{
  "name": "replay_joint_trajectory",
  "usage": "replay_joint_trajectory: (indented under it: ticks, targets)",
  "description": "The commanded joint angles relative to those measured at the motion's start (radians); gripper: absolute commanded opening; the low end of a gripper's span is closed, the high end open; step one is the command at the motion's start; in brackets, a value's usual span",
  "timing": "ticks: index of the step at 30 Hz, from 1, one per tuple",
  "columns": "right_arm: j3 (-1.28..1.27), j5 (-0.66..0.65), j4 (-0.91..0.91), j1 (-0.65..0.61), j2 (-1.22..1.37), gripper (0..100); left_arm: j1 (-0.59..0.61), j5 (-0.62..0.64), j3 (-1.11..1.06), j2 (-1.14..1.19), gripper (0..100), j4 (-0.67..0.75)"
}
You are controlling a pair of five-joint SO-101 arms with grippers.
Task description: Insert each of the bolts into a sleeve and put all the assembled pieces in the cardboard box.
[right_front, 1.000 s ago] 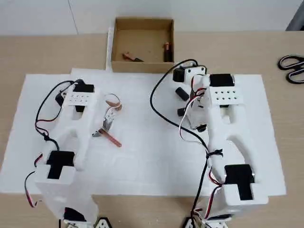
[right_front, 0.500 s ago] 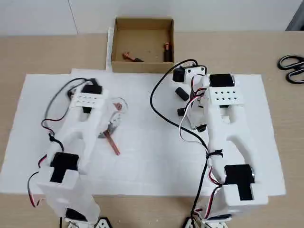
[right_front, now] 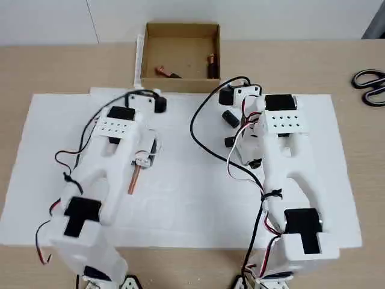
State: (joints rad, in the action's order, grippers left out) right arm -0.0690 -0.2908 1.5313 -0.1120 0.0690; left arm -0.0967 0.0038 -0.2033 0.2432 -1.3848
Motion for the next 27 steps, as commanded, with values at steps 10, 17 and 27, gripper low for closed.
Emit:
replay_joint_trajectory:
  ticks: [10, 17, 27]
  targets:
    - [0.005, 0.011, -0.008, 0.005, -0.004, 0.7, -0.002, -0.017, 0.007, 0.107, 7, 0.058]
    - [0.005, 0.011, -0.008, 0.005, -0.004, 0.7, -0.006, -0.015, 0.007, 0.103, 7, 0.058]
    - [0.005, 0.011, -0.008, 0.005, -0.01, 0.7, -0.008, -0.017, 0.01, 0.083, 1, 0.051]
